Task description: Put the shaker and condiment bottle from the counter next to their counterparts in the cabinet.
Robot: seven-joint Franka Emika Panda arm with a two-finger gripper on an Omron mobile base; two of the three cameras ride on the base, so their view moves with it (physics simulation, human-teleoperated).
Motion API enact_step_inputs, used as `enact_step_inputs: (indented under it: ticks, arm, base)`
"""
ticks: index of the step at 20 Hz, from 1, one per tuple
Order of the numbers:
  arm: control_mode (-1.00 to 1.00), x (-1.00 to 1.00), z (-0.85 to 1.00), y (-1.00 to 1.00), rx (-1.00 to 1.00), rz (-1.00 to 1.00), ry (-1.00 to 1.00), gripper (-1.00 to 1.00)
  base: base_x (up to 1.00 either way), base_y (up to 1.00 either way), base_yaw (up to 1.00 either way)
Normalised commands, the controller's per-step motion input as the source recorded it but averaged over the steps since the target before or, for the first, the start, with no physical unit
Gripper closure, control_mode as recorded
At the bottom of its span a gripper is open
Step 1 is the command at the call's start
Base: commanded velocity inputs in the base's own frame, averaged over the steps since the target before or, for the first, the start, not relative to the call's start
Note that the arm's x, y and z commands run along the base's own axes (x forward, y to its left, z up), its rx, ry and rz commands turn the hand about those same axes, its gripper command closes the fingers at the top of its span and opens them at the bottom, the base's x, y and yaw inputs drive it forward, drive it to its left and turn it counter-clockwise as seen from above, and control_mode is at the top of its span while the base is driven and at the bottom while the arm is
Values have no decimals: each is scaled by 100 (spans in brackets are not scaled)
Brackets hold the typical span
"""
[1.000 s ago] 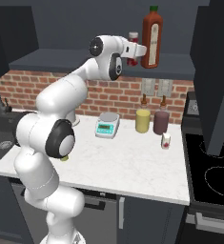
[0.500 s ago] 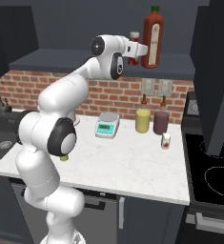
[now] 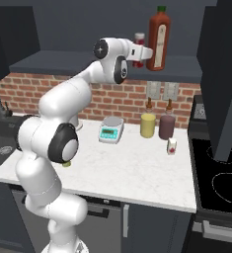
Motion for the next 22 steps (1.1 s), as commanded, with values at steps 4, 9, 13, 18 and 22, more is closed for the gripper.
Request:
enact_step_inputs:
  ticks: [4, 9, 13, 18, 22]
  arm:
    - [-100, -8, -21, 0, 0, 0, 1, -100]
    - [-100, -29, -1, 0, 0, 0, 2, -100]
    - [-100, -40, 0, 0, 0, 0, 2, -100]
    - [-100, -46, 0, 1, 0, 0, 0, -100]
    - [-100, -57, -1, 8, 0, 0, 0, -100]
  base:
    - [0, 0, 0]
    - [0, 0, 0]
    - [0, 0, 0]
    - [0, 0, 0]
    - [0, 0, 0]
